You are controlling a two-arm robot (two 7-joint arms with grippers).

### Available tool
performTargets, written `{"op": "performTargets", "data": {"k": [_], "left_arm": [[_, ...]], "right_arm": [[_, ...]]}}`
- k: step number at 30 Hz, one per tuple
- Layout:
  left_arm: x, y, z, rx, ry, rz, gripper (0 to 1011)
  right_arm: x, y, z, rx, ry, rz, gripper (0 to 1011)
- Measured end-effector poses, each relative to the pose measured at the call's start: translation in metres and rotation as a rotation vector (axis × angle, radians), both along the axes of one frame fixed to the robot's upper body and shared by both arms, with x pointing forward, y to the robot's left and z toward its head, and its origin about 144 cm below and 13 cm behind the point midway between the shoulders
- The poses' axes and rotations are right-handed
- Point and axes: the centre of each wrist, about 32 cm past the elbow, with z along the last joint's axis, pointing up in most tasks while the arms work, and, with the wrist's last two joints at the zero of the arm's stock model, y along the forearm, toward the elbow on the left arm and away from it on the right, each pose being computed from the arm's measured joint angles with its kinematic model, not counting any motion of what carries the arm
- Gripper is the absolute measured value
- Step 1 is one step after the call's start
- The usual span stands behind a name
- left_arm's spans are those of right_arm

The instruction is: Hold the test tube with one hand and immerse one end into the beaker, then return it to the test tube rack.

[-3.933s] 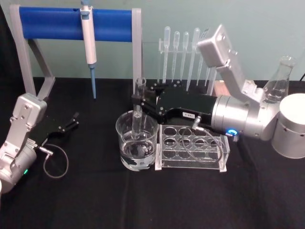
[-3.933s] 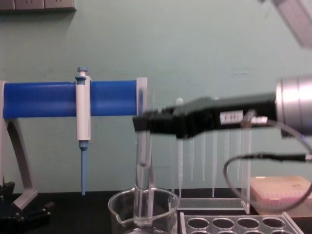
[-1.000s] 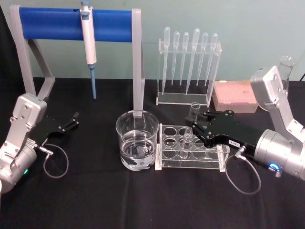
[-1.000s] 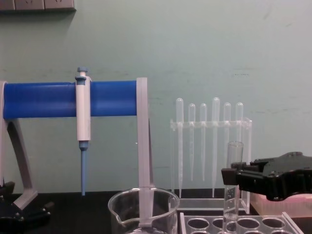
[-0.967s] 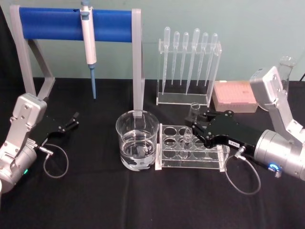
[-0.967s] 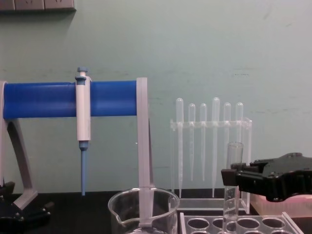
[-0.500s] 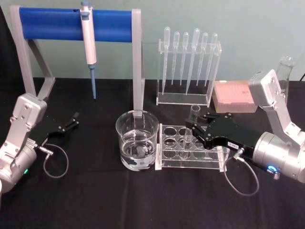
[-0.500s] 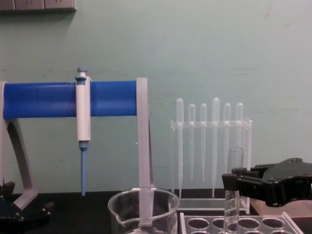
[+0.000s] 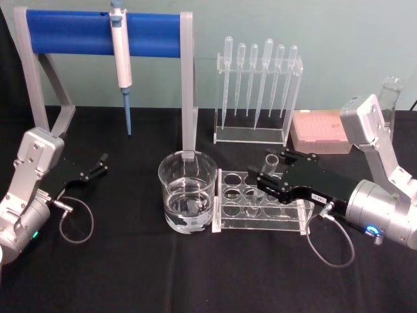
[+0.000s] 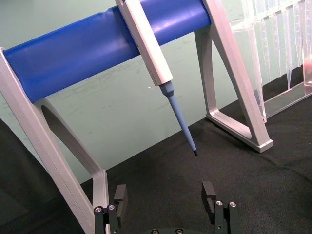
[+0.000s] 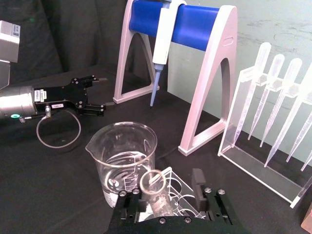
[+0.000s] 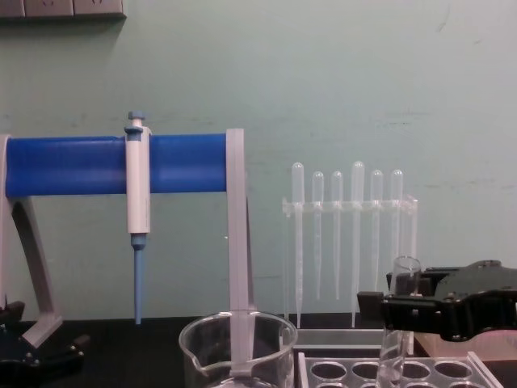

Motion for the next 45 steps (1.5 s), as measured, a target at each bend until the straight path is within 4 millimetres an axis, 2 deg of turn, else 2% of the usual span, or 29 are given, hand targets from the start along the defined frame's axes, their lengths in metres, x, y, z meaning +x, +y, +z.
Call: {"op": "performTargets", "data": {"k": [9, 16, 22, 28, 35, 45], "left_arm": [[0.0, 0.0, 0.0, 0.0, 0.0, 0.0, 1000], [0.0, 0.0, 0.0, 0.0, 0.0, 0.0, 1000], [0.0, 0.0, 0.0, 0.0, 0.0, 0.0, 1000], [0.0, 0.0, 0.0, 0.0, 0.0, 0.0, 1000], [0.0, 0.0, 0.0, 0.0, 0.0, 0.0, 1000], [0.0, 0.0, 0.0, 0.0, 0.0, 0.0, 1000]], "right_arm": [[-0.008, -0.002, 0.01, 0.069, -0.061, -0.028, 821], [-0.015, -0.006, 0.015, 0.157, -0.122, -0.095, 998], [-0.02, -0.009, 0.013, 0.223, -0.155, -0.19, 1002], [-0.024, -0.013, 0.002, 0.239, -0.159, -0.33, 1002], [-0.026, -0.014, -0.028, 0.179, -0.172, -0.557, 1002], [-0.022, -0.012, -0.054, 0.103, -0.177, -0.66, 1002]]}}
